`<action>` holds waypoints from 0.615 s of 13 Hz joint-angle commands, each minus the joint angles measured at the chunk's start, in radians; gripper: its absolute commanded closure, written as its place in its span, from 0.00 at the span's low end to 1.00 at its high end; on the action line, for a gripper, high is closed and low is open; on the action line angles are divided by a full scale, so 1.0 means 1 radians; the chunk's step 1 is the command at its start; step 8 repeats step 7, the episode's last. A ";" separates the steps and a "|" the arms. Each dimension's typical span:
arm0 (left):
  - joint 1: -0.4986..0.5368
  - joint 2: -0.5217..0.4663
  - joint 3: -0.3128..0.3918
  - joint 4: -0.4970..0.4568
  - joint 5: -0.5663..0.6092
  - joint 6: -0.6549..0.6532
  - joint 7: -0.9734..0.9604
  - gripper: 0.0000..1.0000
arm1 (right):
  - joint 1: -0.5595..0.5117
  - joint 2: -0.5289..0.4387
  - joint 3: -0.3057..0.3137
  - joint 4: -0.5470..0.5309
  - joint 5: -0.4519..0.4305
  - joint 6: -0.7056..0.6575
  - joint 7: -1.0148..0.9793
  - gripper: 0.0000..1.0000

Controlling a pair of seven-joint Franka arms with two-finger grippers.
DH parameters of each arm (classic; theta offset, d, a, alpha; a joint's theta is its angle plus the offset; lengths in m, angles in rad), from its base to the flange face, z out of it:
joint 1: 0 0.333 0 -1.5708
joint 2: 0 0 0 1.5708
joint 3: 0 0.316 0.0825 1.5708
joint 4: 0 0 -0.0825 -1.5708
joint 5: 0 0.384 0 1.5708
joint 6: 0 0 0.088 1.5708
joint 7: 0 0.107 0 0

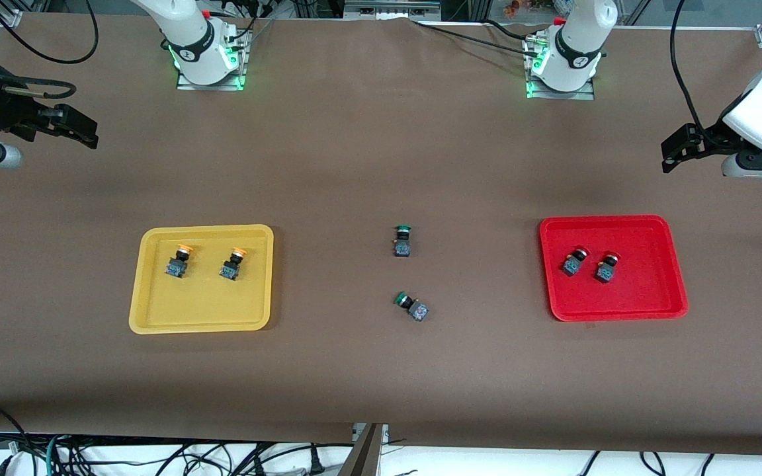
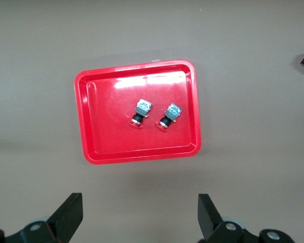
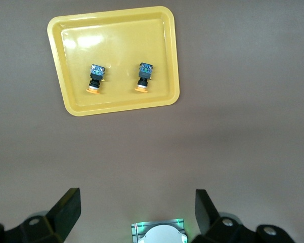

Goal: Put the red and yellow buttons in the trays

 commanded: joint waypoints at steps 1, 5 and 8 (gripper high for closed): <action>-0.007 0.034 0.010 0.049 -0.026 -0.018 0.005 0.00 | -0.010 -0.008 0.010 -0.002 -0.010 -0.006 -0.010 0.00; -0.008 0.056 0.004 0.078 -0.023 -0.041 0.005 0.00 | -0.010 -0.008 0.010 -0.002 -0.010 -0.005 -0.009 0.00; -0.005 0.056 0.007 0.078 -0.021 -0.043 0.006 0.00 | -0.010 -0.008 0.010 -0.002 -0.008 -0.005 -0.009 0.00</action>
